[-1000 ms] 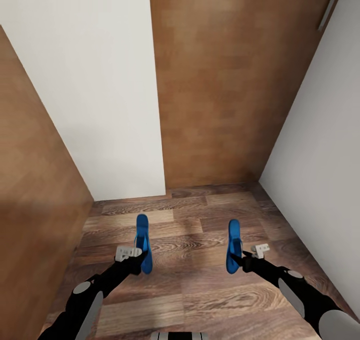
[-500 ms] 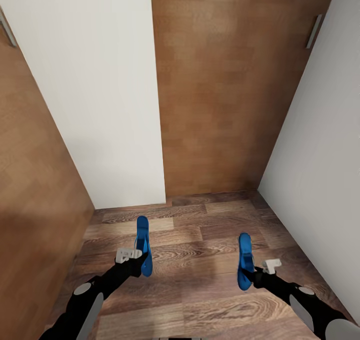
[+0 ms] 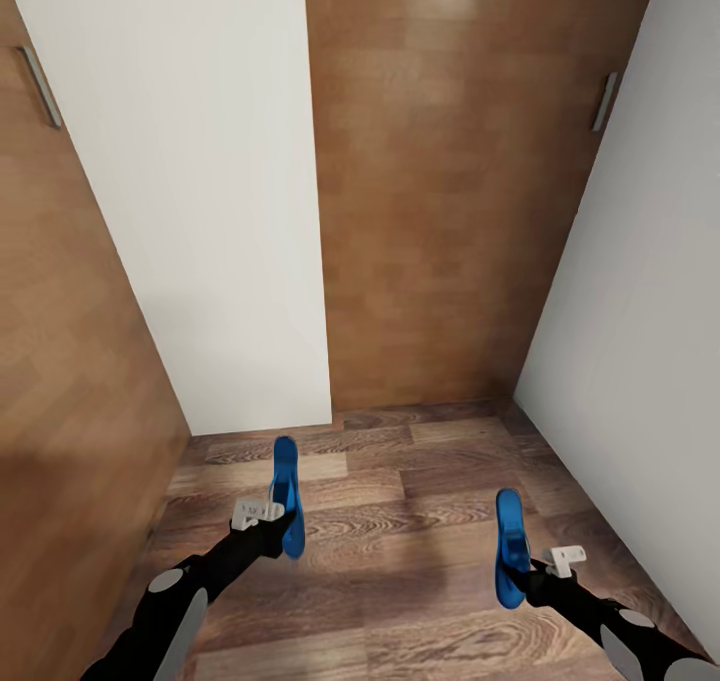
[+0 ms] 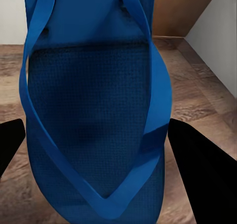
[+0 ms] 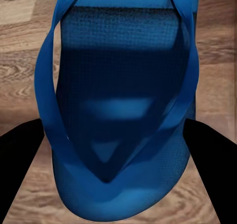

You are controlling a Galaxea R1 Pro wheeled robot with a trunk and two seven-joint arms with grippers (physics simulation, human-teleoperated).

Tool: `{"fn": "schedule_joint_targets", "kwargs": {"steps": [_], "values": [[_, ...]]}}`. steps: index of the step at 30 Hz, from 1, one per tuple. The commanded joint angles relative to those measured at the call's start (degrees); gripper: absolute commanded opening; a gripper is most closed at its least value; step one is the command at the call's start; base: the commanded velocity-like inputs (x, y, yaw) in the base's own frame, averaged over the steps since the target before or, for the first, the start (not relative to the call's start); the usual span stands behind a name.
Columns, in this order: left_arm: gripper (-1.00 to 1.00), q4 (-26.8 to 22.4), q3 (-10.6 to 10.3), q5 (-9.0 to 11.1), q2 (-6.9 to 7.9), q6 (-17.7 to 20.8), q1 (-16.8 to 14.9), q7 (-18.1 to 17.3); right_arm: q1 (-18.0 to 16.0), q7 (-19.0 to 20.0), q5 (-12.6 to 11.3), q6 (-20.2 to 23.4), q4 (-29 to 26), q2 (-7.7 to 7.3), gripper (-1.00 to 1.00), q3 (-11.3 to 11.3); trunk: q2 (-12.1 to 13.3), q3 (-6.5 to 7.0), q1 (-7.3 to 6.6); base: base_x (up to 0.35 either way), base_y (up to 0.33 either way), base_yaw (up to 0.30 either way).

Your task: In the bedroom, move the book from the bed onto either nightstand, and place the two sandals side by side next to the bed.

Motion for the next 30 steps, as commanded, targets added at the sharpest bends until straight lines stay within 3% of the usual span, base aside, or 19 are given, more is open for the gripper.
{"fn": "schedule_joint_targets", "kwargs": {"steps": [1,24,30], "values": [[-1.0,-0.1,-0.1,0.6,0.04,0.5,0.0,0.0,0.0,0.2,-0.5,-0.2,0.1,-0.03,-1.0,0.5,0.0,0.18,-0.03,0.0,0.0,0.0],[-1.0,-0.1,-0.1,0.6,0.04,0.5,0.0,0.0,0.0,0.2,-0.5,-0.3,0.1,-0.03,-1.0,0.5,9.2,4.42,-5.09,0.0,0.0,0.008],[-1.0,0.0,-0.1,0.6,0.04,0.5,0.0,0.0,0.0,0.2,-0.5,-0.3,0.2,-0.03,-1.0,0.5,9.2,4.42,-5.09,0.0,0.0,0.0]]}}
